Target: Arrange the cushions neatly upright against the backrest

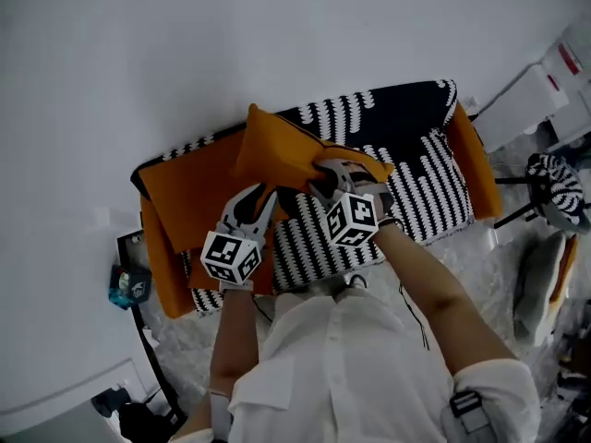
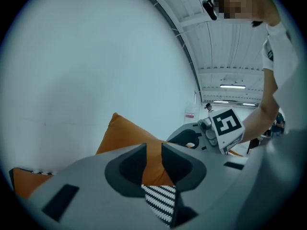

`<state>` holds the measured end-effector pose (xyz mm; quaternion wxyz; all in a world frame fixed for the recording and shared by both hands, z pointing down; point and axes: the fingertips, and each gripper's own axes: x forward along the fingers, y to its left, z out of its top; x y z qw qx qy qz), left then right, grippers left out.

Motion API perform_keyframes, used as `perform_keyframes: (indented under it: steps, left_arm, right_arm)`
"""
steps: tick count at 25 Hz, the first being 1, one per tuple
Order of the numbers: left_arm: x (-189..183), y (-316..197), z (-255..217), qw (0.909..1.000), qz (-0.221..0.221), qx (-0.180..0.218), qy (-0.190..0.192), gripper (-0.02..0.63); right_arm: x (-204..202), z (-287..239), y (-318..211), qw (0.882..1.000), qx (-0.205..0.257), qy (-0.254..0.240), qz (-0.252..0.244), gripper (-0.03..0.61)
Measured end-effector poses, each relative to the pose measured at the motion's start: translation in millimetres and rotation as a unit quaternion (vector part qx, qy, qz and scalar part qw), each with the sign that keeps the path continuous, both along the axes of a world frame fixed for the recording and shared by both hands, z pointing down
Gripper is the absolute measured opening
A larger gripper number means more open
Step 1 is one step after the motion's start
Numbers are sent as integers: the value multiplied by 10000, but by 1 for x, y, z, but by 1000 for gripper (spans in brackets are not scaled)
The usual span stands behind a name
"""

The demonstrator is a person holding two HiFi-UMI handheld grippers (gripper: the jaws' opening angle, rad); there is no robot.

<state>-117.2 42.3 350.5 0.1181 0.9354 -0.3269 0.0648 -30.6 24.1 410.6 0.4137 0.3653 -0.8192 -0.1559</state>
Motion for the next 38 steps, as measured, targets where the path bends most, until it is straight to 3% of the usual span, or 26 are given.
perform_keyframes:
  steps: [9,15,29,34,38]
  left_arm:
    - [111,44,-2,9999,72,-25,88,97]
    - [160,55,6,9993,316,-184,19,97]
    - [241,-21,22,9949,903,-375,235,97]
    - [275,-40,38,9932,1048,-495,92,97]
    - [306,-56,56,9944,842,-629,-55,97]
  right_arm:
    - [126,-7,60,9931,373,907,-640,147]
    - [179,3,78,9854,346,1362,-966,149]
    - [252,21,29,9834,151,1634,-772,147]
    - [301,40,12,9781,113,1905,-833,147]
    - [356,73,-8,9737,-7,2028,-1042,147]
